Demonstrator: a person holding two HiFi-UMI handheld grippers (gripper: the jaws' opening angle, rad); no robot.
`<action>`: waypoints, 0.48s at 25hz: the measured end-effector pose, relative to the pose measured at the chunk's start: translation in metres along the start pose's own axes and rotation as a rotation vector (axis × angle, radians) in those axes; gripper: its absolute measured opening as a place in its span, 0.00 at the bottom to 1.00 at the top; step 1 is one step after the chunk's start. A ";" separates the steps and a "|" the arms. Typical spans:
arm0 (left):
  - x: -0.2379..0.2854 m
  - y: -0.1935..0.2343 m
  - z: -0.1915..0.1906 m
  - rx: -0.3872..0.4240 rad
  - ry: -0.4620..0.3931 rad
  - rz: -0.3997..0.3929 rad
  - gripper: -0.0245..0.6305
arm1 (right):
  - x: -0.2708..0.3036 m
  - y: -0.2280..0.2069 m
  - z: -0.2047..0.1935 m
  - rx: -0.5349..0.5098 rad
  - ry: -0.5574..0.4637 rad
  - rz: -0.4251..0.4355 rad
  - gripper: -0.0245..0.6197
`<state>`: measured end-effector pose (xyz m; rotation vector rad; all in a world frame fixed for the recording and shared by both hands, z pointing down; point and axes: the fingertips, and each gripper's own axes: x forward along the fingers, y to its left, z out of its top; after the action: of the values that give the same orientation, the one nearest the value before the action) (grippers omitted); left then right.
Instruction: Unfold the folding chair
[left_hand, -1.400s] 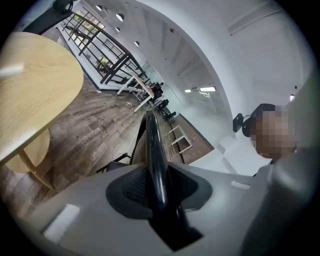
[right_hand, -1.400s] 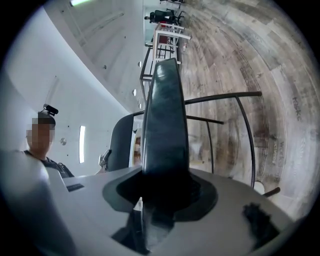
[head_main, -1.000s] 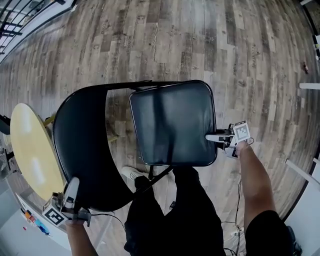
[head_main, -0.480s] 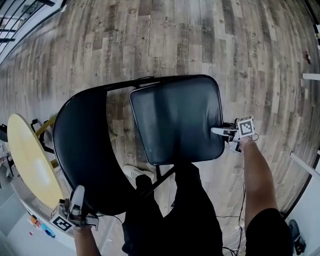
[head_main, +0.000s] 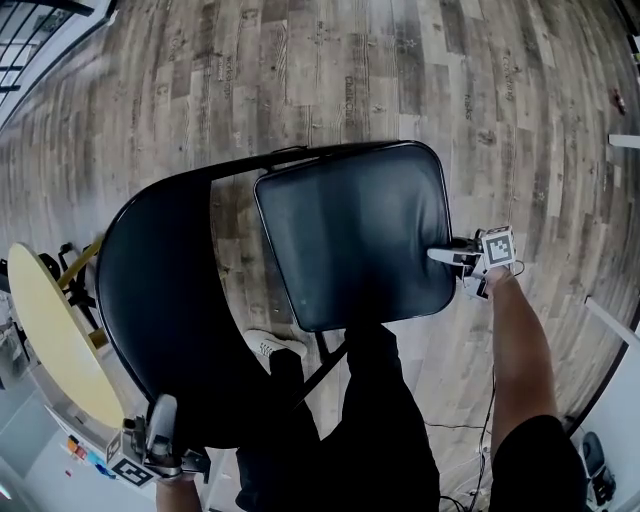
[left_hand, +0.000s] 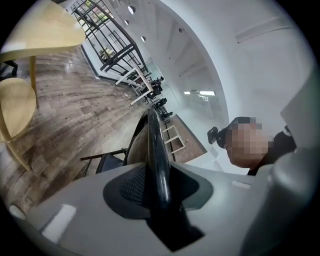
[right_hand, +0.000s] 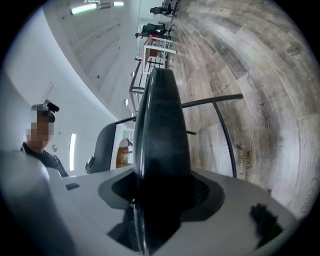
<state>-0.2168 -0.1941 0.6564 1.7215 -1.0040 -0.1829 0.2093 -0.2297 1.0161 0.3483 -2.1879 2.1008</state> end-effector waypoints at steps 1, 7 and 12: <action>0.002 -0.002 -0.002 0.006 0.004 0.006 0.22 | -0.002 -0.002 0.001 0.002 -0.005 -0.002 0.41; 0.017 -0.011 -0.007 0.043 -0.001 0.037 0.22 | -0.005 -0.018 0.008 0.008 -0.013 0.020 0.42; 0.018 -0.010 -0.012 0.028 0.005 0.024 0.22 | -0.007 -0.016 0.005 0.013 0.000 0.039 0.42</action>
<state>-0.1930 -0.1971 0.6587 1.7333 -1.0275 -0.1493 0.2205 -0.2345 1.0297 0.3097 -2.1997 2.1361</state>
